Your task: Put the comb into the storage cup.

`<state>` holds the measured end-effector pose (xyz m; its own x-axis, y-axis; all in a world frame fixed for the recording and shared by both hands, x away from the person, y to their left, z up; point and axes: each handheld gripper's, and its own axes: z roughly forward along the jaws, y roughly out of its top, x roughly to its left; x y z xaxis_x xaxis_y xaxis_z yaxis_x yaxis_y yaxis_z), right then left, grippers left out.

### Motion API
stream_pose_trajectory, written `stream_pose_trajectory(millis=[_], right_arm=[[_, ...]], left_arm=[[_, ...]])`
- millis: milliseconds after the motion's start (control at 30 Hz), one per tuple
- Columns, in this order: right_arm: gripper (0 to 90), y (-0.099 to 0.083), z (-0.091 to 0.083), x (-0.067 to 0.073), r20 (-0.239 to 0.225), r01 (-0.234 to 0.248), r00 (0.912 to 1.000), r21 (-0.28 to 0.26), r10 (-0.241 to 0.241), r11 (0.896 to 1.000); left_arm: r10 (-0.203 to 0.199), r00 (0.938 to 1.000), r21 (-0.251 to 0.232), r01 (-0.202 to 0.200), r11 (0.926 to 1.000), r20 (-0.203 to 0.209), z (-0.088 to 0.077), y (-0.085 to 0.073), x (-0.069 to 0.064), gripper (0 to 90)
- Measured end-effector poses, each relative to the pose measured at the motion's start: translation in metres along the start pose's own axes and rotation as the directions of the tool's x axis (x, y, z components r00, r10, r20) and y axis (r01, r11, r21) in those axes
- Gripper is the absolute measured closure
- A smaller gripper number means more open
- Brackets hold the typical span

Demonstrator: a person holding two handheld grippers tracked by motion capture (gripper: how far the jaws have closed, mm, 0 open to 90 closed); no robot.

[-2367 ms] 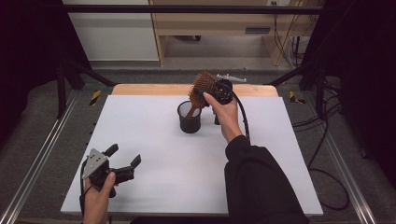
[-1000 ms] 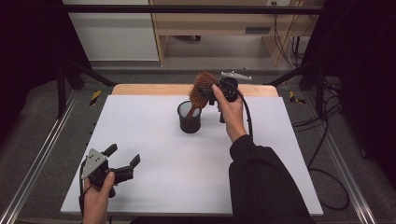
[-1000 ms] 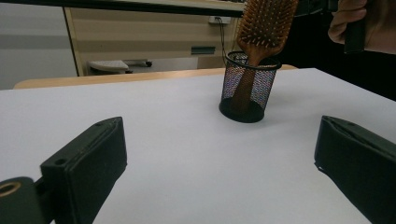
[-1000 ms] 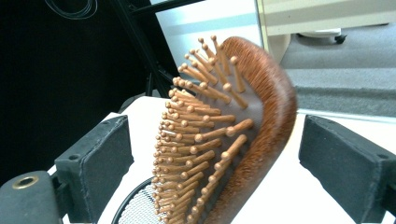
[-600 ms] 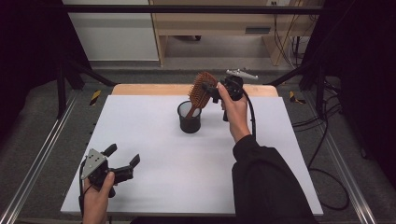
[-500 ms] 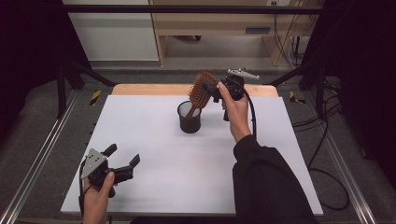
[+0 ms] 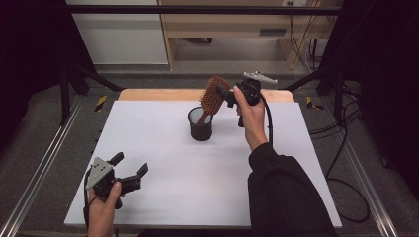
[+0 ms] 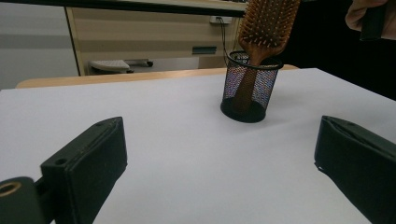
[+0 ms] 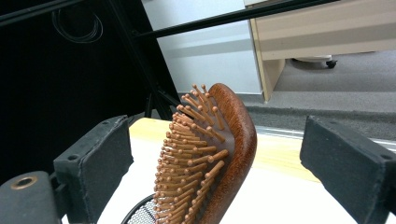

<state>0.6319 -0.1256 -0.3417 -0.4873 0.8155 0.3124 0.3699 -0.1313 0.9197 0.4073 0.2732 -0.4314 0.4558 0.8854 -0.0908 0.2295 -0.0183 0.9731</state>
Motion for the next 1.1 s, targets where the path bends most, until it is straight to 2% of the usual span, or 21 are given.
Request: stream_pose_trajectory(millis=[333, 700, 800, 967, 1100], right_arm=[[9.9, 0.001, -0.001, 0.0, 0.001, 0.005, 1.0, -0.004, -0.005, 1.0], [10.7, 0.006, -0.011, -0.001, 0.029, 0.032, 0.9991, -0.04, -0.031, 0.999], [10.2, 0.007, -0.013, -0.001, 0.044, 0.043, 0.9982, -0.05, -0.041, 0.998], [9.0, 0.007, -0.016, -0.001, 0.095, 0.07, 0.9935, -0.079, -0.062, 0.994], [7.2, 0.007, -0.017, 0.001, 0.118, 0.106, 0.9885, -0.1, -0.094, 0.989]], left_arm=[[-0.001, 1.0, 0.0, 0.001, 1.0, 0.0, 0.0, 0.0, 0.0, 2.8], [0.001, 1.0, 0.003, -0.001, 1.0, -0.003, 0.0, -0.001, 0.0, 2.8], [0.001, 1.0, 0.003, -0.001, 1.0, -0.003, 0.0, -0.001, 0.0, 2.8], [0.001, 1.0, 0.003, -0.001, 1.0, -0.003, 0.0, -0.001, 0.0, 2.8], [0.001, 1.0, 0.003, -0.001, 1.0, -0.003, 0.0, -0.001, 0.0, 2.8]])
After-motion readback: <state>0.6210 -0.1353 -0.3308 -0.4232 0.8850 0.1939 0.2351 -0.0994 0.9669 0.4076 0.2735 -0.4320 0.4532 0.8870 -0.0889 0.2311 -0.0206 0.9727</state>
